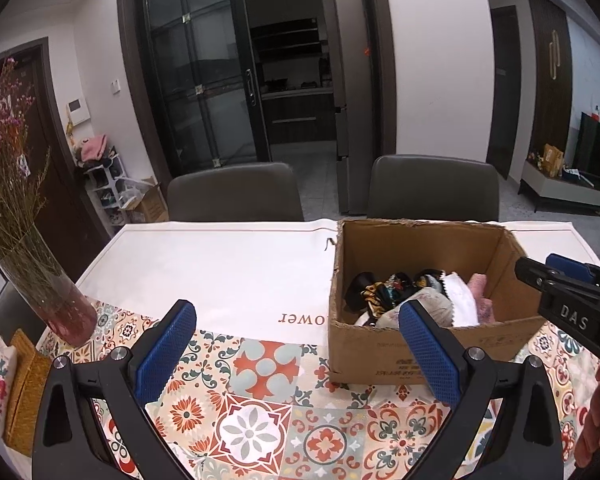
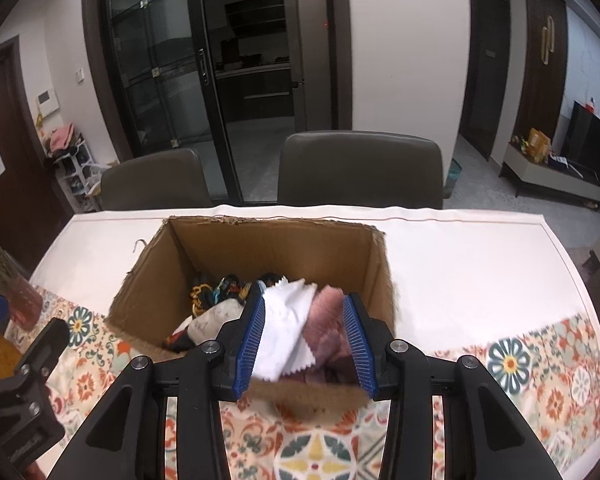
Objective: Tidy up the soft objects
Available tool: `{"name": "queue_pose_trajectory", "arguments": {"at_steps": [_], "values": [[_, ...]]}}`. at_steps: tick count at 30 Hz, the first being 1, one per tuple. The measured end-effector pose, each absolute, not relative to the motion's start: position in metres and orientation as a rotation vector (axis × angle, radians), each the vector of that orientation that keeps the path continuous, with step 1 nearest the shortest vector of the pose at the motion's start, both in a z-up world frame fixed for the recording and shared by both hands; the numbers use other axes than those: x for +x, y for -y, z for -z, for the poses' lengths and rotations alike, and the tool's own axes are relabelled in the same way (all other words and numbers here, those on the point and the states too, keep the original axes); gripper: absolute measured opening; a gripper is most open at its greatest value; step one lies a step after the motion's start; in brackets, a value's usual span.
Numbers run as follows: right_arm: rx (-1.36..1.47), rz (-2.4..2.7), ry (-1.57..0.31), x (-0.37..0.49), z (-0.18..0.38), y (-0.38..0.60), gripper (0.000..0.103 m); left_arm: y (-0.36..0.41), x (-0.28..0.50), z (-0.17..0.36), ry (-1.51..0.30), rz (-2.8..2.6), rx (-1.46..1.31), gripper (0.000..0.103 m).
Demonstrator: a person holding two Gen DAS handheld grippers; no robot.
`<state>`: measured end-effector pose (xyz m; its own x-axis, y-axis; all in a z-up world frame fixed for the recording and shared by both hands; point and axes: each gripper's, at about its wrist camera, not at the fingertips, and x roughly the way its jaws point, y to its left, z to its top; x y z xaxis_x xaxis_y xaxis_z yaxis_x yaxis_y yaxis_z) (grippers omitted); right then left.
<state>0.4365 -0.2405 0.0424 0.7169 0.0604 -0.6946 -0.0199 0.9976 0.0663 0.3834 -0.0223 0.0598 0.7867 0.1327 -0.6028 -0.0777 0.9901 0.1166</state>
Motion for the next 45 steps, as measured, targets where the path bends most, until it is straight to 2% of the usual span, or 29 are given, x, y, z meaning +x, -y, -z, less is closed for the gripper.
{"name": "queue_pose_trajectory", "arguments": {"at_steps": [2, 4, 6, 16, 25, 45], "values": [[0.065, -0.036, -0.765, 0.425, -0.048, 0.243, 0.043, 0.024, 0.374, -0.066, -0.638, -0.099, 0.094, 0.103], [0.059, -0.013, -0.748, 0.409, -0.056, 0.244, 0.054, 0.026, 0.365, -0.071, -0.621, -0.091, 0.101, 0.103], [0.049, 0.010, -0.722, 0.394, -0.065, 0.246, 0.060, 0.027, 0.353, -0.077, -0.600, -0.090, 0.110, 0.103], [0.021, 0.035, -0.638, 0.312, -0.091, 0.243, 0.072, 0.027, 0.277, -0.102, -0.490, -0.095, 0.120, 0.103], [0.071, 0.044, -0.602, 0.239, -0.090, 0.248, 0.075, 0.029, 0.211, -0.109, -0.441, -0.099, 0.143, 0.103], [0.034, 0.056, -0.552, 0.136, -0.064, 0.242, 0.076, 0.020, 0.109, -0.073, -0.454, -0.117, 0.125, 0.103]]}}
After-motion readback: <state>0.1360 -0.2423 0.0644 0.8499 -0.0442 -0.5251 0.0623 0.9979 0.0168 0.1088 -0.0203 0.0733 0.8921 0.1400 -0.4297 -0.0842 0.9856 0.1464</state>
